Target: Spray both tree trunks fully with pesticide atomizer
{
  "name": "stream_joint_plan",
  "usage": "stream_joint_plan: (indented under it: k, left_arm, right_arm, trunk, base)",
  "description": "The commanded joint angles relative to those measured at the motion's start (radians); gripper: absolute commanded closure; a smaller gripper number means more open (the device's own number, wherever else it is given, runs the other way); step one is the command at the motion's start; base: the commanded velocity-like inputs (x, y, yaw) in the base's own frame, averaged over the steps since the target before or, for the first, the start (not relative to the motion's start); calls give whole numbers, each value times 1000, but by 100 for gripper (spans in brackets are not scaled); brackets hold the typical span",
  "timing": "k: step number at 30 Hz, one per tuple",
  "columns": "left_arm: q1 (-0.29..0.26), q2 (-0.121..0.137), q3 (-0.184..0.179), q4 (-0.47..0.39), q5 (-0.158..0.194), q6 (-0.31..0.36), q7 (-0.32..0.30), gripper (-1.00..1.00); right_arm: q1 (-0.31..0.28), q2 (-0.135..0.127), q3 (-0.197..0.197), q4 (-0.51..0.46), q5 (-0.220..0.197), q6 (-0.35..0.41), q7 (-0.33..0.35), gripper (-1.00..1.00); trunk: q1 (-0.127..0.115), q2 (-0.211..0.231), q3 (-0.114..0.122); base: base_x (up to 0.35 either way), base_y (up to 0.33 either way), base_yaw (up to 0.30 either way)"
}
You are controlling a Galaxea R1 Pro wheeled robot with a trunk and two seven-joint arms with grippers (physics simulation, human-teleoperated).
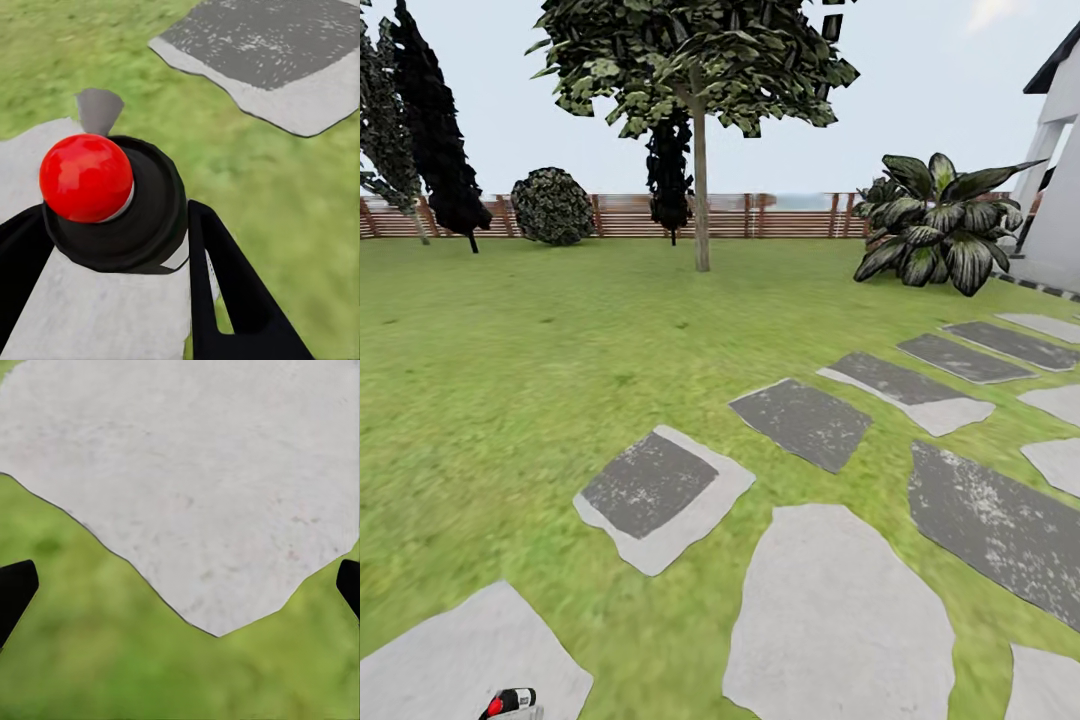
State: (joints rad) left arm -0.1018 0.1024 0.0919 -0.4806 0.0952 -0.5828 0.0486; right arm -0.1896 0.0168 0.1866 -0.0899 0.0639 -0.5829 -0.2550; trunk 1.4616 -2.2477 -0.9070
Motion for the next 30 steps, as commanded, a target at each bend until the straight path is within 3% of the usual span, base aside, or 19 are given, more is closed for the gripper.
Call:
stream_joint_plan:
  k: [1,30]
  left_arm:
    - [0,0,-3,0,9,-3,-1,100]
    - [-1,0,-3,1,9,-3,-1,100]
  right_arm:
    - [-1,0,5,1,7,0,-10,-100]
    - [0,0,5,1,7,0,-10,-100]
  trunk:
    - [0,0,-1]
    - [0,0,-1]
  base:
    - [341,0,0]
    - [341,0,0]
